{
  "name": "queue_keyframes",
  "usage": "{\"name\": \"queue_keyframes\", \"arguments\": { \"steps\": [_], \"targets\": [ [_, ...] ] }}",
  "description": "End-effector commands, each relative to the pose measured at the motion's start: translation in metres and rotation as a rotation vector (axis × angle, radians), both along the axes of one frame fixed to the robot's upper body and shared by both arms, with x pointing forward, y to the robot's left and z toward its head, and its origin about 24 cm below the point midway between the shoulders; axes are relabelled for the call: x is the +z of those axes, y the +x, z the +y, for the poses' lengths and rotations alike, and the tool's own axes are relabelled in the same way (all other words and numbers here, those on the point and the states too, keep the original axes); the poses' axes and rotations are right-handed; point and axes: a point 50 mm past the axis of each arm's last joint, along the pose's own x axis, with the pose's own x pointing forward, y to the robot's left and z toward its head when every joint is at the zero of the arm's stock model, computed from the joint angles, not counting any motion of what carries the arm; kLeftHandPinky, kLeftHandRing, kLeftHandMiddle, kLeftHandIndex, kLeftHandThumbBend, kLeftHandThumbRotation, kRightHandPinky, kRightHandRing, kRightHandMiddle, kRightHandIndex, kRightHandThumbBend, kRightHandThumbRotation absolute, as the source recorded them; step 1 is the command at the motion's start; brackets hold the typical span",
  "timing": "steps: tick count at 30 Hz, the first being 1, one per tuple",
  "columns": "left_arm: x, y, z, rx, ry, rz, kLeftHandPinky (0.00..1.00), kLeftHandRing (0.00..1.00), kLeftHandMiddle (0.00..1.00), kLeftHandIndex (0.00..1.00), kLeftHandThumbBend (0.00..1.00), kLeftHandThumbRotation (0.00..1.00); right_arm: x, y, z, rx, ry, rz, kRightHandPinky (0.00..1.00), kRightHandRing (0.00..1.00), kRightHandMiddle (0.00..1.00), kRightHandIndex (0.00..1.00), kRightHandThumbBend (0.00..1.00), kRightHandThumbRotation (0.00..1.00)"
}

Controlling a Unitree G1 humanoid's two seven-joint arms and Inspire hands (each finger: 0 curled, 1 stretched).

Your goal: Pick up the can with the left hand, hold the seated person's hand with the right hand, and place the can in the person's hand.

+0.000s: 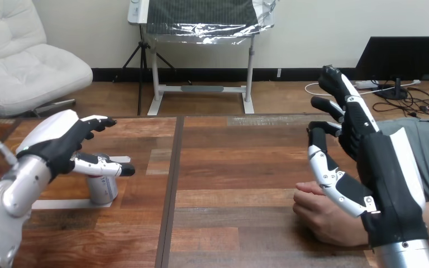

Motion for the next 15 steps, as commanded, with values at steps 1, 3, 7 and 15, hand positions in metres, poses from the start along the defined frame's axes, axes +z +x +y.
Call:
{"name": "queue_keyframes", "arguments": {
  "steps": [1, 3, 7, 15],
  "targets": [
    [0.0288, 0.0170, -0.0005, -0.013, 0.061, -0.070, 0.75, 0.85, 0.88, 0.87, 0.95, 0.43, 0.0119, 0.0086, 0.0011, 0.019, 0.006, -0.067, 0.74, 0.87, 0.93, 0.93, 0.00, 0.00],
    [0.0294, 0.0177, -0.0012, -0.017, 0.071, -0.071, 0.75, 0.85, 0.88, 0.87, 0.95, 0.43, 0.0120, 0.0088, 0.0008, 0.019, 0.005, -0.067, 0.74, 0.86, 0.93, 0.92, 0.00, 0.00],
    [0.0300, 0.0192, -0.0022, -0.023, 0.092, -0.068, 0.75, 0.85, 0.88, 0.87, 0.94, 0.42, 0.0122, 0.0088, 0.0003, 0.020, 0.006, -0.067, 0.73, 0.86, 0.93, 0.92, 0.00, 0.00],
    [0.0303, 0.0222, -0.0031, -0.034, 0.129, -0.075, 0.76, 0.85, 0.87, 0.87, 0.92, 0.40, 0.0125, 0.0097, -0.0011, 0.024, 0.002, -0.069, 0.73, 0.86, 0.93, 0.92, 0.00, 0.00]
  ]
}}
